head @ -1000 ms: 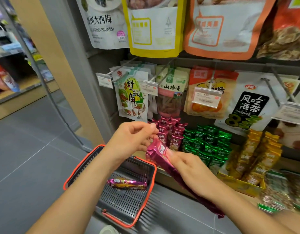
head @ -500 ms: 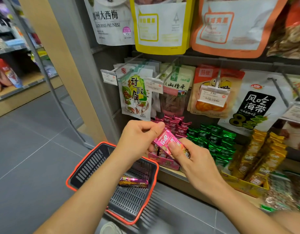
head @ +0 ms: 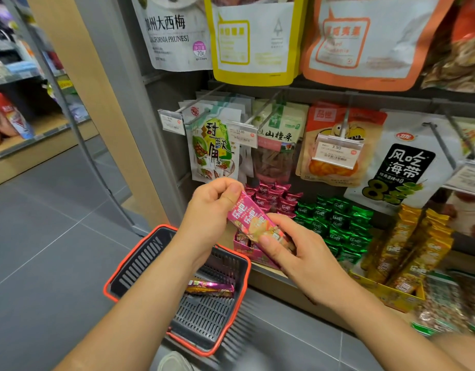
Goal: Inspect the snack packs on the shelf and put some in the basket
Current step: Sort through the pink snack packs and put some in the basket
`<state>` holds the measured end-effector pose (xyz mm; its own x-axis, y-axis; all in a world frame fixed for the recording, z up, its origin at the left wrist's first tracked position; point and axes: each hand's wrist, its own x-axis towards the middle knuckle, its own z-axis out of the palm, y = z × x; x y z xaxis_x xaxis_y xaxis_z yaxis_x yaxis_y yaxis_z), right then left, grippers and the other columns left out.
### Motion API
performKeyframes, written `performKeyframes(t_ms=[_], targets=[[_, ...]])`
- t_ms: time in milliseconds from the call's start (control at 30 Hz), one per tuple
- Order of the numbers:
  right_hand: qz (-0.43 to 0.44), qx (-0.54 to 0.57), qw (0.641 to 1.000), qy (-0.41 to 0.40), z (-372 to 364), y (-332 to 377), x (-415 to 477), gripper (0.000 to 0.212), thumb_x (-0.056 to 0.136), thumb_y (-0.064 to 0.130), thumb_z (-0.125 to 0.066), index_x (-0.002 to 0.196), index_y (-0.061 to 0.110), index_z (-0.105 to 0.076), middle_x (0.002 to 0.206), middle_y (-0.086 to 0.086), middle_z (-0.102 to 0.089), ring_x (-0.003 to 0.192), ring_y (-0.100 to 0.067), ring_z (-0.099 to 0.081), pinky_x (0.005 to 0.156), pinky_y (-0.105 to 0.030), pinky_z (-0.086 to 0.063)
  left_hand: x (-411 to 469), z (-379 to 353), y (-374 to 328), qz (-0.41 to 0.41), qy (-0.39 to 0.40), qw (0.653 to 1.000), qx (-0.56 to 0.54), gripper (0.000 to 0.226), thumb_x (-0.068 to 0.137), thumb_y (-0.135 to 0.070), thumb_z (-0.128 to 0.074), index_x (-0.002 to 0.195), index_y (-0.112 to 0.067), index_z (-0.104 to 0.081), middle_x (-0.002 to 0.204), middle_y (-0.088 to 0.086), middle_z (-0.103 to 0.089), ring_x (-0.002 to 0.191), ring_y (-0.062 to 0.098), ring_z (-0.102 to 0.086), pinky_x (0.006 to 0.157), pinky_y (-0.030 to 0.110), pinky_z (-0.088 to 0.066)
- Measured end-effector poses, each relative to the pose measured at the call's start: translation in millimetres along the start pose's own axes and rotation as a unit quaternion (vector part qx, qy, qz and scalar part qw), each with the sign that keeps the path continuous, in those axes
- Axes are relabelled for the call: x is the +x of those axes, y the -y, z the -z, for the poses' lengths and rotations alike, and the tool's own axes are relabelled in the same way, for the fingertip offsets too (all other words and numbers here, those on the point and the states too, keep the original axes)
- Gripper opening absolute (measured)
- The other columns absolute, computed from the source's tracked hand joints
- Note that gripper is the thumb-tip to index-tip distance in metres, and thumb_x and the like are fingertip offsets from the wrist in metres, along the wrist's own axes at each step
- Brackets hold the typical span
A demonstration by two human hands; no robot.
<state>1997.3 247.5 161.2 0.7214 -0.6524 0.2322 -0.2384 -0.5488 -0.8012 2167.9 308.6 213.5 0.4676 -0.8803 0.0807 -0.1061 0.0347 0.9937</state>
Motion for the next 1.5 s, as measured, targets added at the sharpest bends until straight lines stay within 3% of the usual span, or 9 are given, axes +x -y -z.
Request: performKeyframes(t_ms=[167, 333, 533, 667, 967, 1100, 1233, 1333, 1500], targets=[[-0.039, -0.005, 0.993, 0.111, 7.3, -6.0, -2.3, 0.046, 0.083, 0.079, -0.036, 0.120, 0.054, -0.045, 0.085, 0.026, -0.065, 0.069, 0.001, -0.062, 0.057, -0.015, -0.045, 6.6, 22.6, -6.1, 0.031, -0.097, 0.991, -0.081, 0.031, 0.099, -0.032, -0.051, 0.073, -0.018, -0.060, 0.049, -0.012, -0.053, 0.042, -0.001, -0.048, 0.040, 0.011, -0.034], [-0.017, -0.155, 0.987, 0.028, 1.1, -3.1, -7.0, 0.047, 0.081, 0.081, -0.033, 0.114, 0.048, -0.039, 0.082, 0.021, -0.062, 0.069, -0.001, -0.059, 0.053, -0.020, -0.045, 11.9, 28.1, -1.7, 0.053, -0.108, 0.992, -0.033, 0.032, 0.088, -0.044, -0.064, 0.067, -0.021, -0.061, 0.054, -0.006, -0.060, 0.052, 0.006, -0.061, 0.046, 0.015, -0.044], [0.007, -0.262, 0.963, -0.066, -10.3, 6.4, -12.6, 0.034, 0.089, 0.067, -0.038, 0.111, 0.042, -0.037, 0.084, 0.016, -0.057, 0.066, -0.007, -0.054, 0.050, -0.023, -0.037, 17.0, 29.0, 5.6, 0.054, -0.130, 0.990, -0.002, 0.019, 0.077, -0.031, -0.079, 0.085, -0.017, -0.069, 0.074, -0.001, -0.074, 0.073, 0.015, -0.072, 0.076, 0.037, -0.060], [0.007, -0.288, 0.953, -0.091, -14.3, 11.7, -14.1, 0.034, 0.091, 0.053, -0.045, 0.119, 0.035, -0.039, 0.086, 0.013, -0.048, 0.065, -0.012, -0.048, 0.051, -0.027, -0.036, 20.1, 26.7, 11.7, 0.089, -0.167, 0.979, -0.072, 0.037, 0.075, -0.024, -0.082, 0.105, -0.018, -0.061, 0.090, 0.003, -0.074, 0.084, 0.019, -0.073, 0.082, 0.038, -0.059], [-0.006, -0.255, 0.964, -0.080, -21.7, 14.8, -16.0, 0.038, 0.094, 0.041, -0.045, 0.127, 0.025, -0.036, 0.091, 0.008, -0.038, 0.069, -0.015, -0.046, 0.057, -0.028, -0.038, 9.0, 5.6, 13.3, 0.155, -0.031, 0.966, -0.206, 0.031, 0.082, -0.023, -0.075, 0.106, -0.007, -0.066, 0.095, 0.009, -0.076, 0.090, 0.022, -0.073, 0.079, 0.031, -0.060], [-0.006, -0.160, 0.987, -0.031, -21.1, 11.9, -13.7, 0.030, 0.096, 0.054, -0.036, 0.121, 0.038, -0.035, 0.093, 0.013, -0.046, 0.077, -0.007, -0.050, 0.063, -0.027, -0.042, 3.1, -7.2, 15.2, 0.144, -0.017, 0.979, -0.144, 0.022, 0.084, -0.023, -0.074, 0.098, -0.008, -0.068, 0.089, 0.010, -0.076, 0.083, 0.024, -0.073, 0.072, 0.031, -0.060], [-0.069, 0.025, 0.997, -0.018, -10.2, 10.2, -2.4, 0.036, 0.092, 0.061, -0.032, 0.106, 0.037, -0.055, 0.092, 0.011, -0.063, 0.087, -0.007, -0.060, 0.075, -0.031, -0.049, 4.9, -1.2, 14.5, 0.107, 0.018, 0.994, -0.035, 0.021, 0.081, -0.026, -0.078, 0.095, -0.011, -0.072, 0.082, 0.003, -0.074, 0.081, 0.023, -0.072, 0.081, 0.043, -0.060], [-0.146, 0.198, 0.968, -0.049, 0.5, 12.0, 7.9, 0.028, 0.090, 0.052, -0.044, 0.106, 0.036, -0.061, 0.097, 0.008, -0.068, 0.090, -0.010, -0.066, 0.071, -0.023, -0.056, -2.1, -8.0, 18.3, 0.084, 0.131, 0.984, 0.088, 0.018, 0.073, -0.028, -0.084, 0.088, -0.023, -0.074, 0.081, -0.004, -0.076, 0.077, 0.012, -0.073, 0.068, 0.026, -0.059], [-0.177, 0.339, 0.921, -0.068, 11.4, 12.6, 10.0, 0.036, 0.077, 0.037, -0.065, 0.102, 0.012, -0.070, 0.094, -0.013, -0.073, 0.084, -0.031, -0.066, 0.082, -0.056, -0.052, -10.4, -28.2, 36.0, 0.091, 0.159, 0.969, 0.165, 0.053, 0.051, -0.038, -0.091, 0.094, -0.019, -0.066, 0.076, -0.001, -0.074, 0.064, 0.005, -0.066, 0.064, 0.031, -0.055]])
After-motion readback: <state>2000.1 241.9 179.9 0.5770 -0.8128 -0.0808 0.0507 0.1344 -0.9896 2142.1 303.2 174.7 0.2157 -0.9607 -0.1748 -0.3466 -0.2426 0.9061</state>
